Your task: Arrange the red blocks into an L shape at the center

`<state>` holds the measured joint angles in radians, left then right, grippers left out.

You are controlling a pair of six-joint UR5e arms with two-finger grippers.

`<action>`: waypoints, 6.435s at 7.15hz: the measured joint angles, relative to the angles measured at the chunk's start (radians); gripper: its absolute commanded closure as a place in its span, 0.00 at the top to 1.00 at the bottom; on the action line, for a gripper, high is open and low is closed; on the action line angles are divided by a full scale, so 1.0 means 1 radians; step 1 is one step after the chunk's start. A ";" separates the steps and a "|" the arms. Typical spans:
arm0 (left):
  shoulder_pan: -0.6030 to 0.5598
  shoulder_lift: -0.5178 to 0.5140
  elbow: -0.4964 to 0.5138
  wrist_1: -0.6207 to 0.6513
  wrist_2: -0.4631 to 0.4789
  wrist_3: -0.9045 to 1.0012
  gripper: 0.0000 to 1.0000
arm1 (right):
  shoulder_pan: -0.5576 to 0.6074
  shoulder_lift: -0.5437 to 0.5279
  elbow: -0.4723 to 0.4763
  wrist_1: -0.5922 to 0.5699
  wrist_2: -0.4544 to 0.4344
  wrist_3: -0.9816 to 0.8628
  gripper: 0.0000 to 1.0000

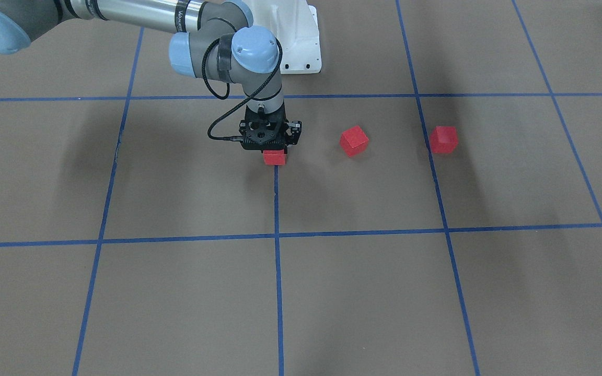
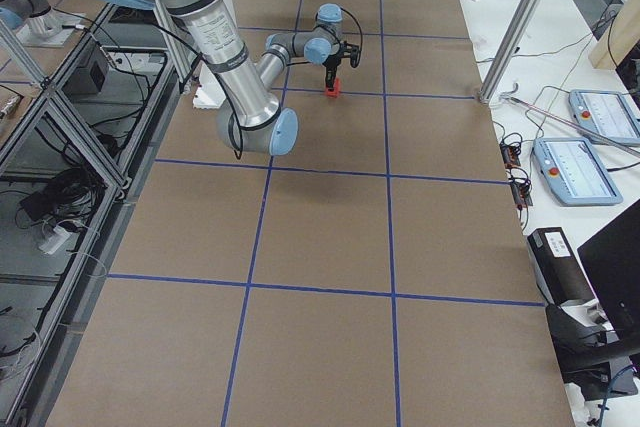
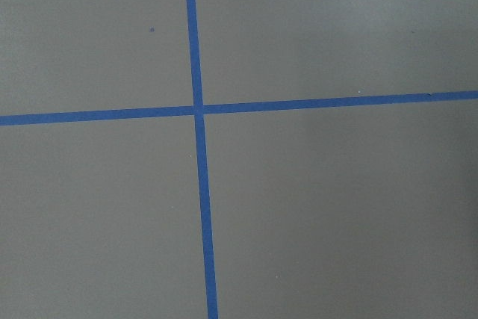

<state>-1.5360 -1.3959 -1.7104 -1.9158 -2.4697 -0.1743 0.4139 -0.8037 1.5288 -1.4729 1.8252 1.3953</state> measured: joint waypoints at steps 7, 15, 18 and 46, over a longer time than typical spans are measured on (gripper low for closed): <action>0.205 -0.085 -0.019 -0.201 -0.089 -0.716 1.00 | -0.021 -0.075 0.198 -0.078 -0.063 -0.040 1.00; 0.898 -0.463 -0.164 0.029 0.346 -1.611 1.00 | 0.276 -0.261 0.350 -0.149 0.106 -0.371 1.00; 1.004 -0.563 -0.132 0.171 0.458 -1.623 1.00 | 0.285 -0.288 0.321 -0.100 0.106 -0.390 1.00; 1.014 -1.119 0.423 0.242 0.508 -0.968 0.00 | 0.289 -0.313 0.299 -0.042 0.097 -0.397 1.00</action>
<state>-0.5224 -2.5153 -1.2874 -1.6739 -1.9620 -1.1428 0.7026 -1.1168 1.8281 -1.5144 1.9221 0.9988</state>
